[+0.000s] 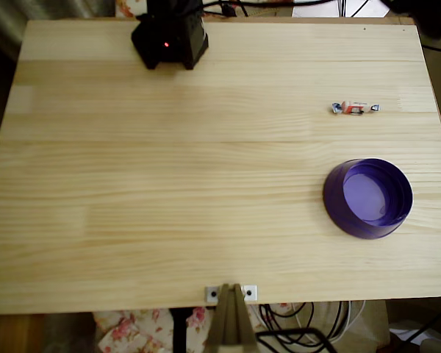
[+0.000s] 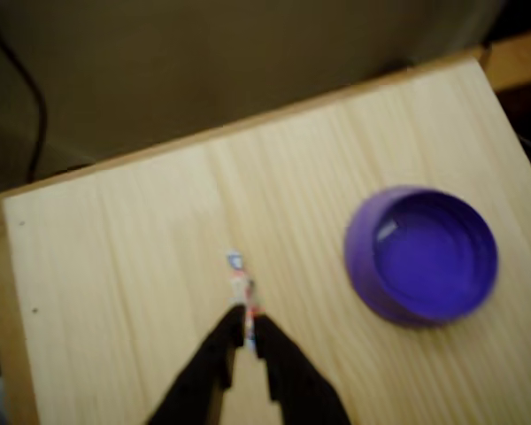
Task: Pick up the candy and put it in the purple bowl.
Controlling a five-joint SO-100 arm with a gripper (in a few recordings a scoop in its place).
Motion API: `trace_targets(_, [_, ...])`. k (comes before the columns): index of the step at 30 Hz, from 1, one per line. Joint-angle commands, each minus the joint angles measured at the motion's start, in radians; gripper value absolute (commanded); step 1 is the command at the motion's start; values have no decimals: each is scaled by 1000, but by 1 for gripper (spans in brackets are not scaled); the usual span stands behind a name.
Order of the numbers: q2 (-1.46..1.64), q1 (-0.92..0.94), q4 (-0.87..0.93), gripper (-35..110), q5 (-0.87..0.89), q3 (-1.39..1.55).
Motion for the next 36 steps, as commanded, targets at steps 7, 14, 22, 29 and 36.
trace_targets(7, [-83,-94,-8,0,21,-87])
trace_targets(14, [-236,-61,163,3,32,-262])
trace_targets(22, [-267,-152,55,7,-64,-118])
trace_targets(29, [-319,-169,-37,11,-69,-75])
trace_targets(36, [-374,-112,-112,12,-69,-35])
